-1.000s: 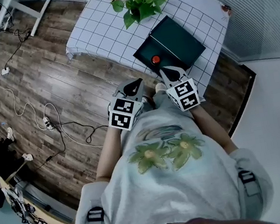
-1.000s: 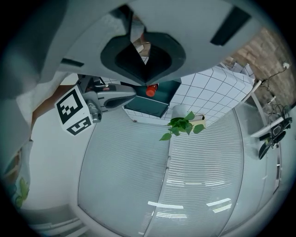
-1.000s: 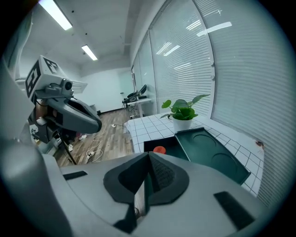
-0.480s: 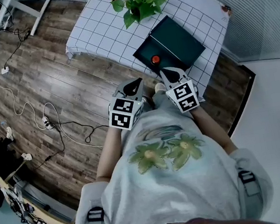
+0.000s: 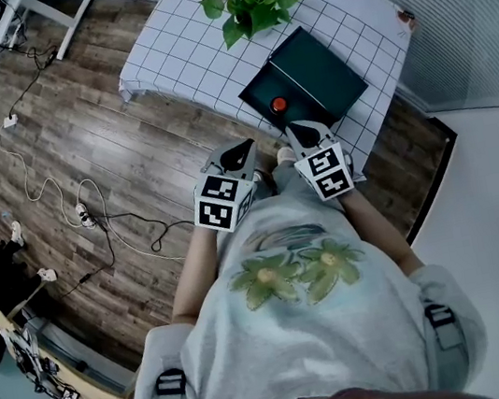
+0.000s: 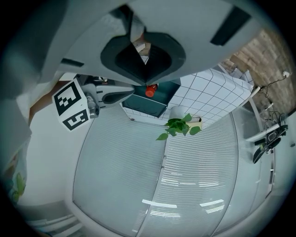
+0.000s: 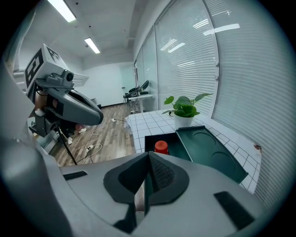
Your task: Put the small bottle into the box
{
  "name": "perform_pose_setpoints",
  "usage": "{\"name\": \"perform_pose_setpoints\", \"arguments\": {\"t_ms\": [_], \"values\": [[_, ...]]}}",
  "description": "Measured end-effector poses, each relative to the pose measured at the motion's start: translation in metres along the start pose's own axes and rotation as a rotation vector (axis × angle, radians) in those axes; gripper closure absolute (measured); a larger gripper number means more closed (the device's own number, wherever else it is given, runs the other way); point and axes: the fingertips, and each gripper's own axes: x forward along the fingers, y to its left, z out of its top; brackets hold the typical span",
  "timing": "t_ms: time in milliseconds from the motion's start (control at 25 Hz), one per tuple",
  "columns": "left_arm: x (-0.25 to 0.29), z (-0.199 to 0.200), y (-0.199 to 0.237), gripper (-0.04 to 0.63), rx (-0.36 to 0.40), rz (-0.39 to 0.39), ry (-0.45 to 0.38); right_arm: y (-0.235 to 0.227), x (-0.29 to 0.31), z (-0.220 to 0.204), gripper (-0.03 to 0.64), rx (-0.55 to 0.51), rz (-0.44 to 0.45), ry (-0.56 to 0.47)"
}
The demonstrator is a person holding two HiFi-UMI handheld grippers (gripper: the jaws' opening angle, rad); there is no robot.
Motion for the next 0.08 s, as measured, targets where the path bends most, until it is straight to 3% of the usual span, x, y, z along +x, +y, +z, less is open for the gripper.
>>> {"name": "perform_pose_setpoints", "arguments": {"t_ms": [80], "values": [[0.0002, -0.0002, 0.0002, 0.589, 0.0, 0.003, 0.0, -0.0013, 0.0003, 0.0001, 0.609, -0.001, -0.002, 0.0]]}}
